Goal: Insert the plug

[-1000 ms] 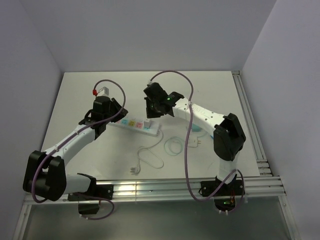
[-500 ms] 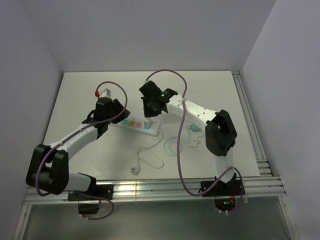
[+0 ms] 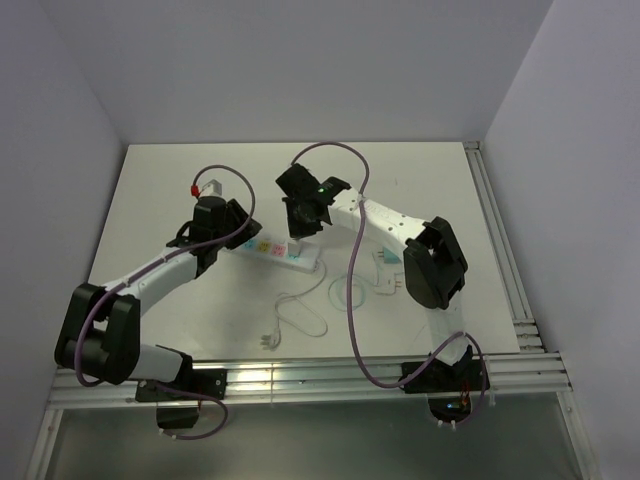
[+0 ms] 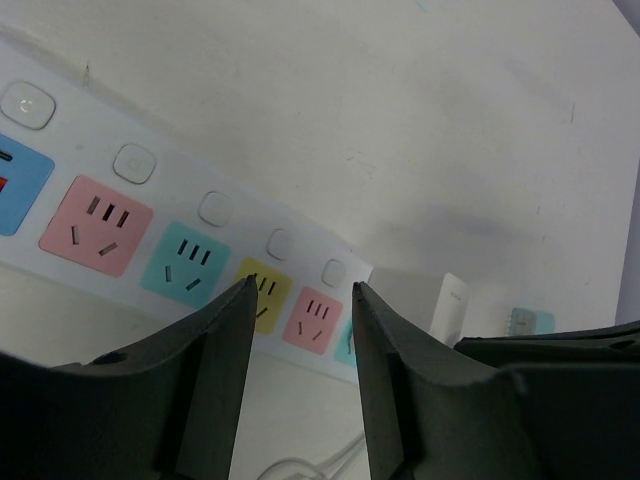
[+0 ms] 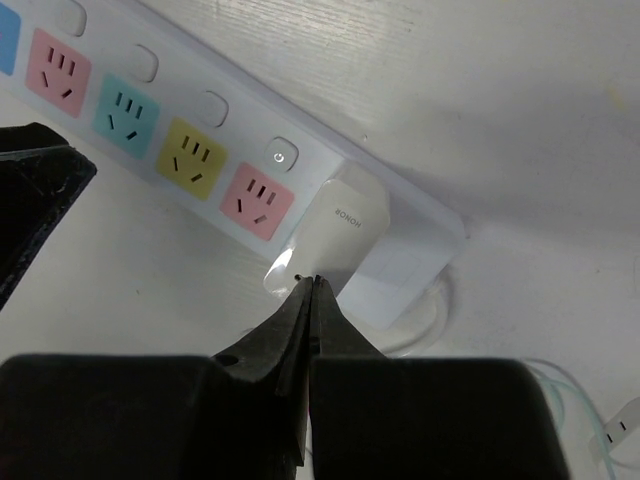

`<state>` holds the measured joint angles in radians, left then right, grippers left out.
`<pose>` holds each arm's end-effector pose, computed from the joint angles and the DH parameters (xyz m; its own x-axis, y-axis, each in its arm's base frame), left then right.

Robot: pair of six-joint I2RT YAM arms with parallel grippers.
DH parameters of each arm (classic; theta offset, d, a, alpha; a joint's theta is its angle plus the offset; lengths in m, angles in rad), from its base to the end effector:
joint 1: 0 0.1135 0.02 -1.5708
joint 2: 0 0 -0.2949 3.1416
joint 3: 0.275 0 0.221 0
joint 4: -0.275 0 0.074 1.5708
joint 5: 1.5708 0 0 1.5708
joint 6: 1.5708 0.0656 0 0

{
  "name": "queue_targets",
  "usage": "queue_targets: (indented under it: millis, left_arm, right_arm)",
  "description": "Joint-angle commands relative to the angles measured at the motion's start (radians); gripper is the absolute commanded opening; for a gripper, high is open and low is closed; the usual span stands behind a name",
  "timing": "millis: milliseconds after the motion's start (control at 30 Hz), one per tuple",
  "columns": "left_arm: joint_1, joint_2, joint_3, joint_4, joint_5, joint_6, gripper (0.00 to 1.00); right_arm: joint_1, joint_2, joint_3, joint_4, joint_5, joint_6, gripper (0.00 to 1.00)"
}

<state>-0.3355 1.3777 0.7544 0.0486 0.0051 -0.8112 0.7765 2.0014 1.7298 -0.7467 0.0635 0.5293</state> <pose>0.2721 -0.0952 0.2516 -0.5951 -0.5604 -0.5760 -0.1427 0.7790 -0.6105 0.3149 0.3035 0.2635 -0.8653 -0.1436 -0.4803 -0.2765 0.9359 0.2184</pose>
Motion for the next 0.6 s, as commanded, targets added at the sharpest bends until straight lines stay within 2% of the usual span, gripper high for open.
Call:
queue_targets:
  millis: [0, 567]
  left_arm:
    - [-0.004, 0.020, -0.023, 0.053, -0.001, -0.025, 0.49]
    - [-0.004, 0.076, -0.064, 0.099, 0.009, -0.037, 0.47]
  right_arm:
    - [0.007, 0.011, 0.045, -0.016, 0.024, -0.015, 0.00]
    - [0.020, 0.098, 0.122, -0.085, 0.047, -0.025, 0.00]
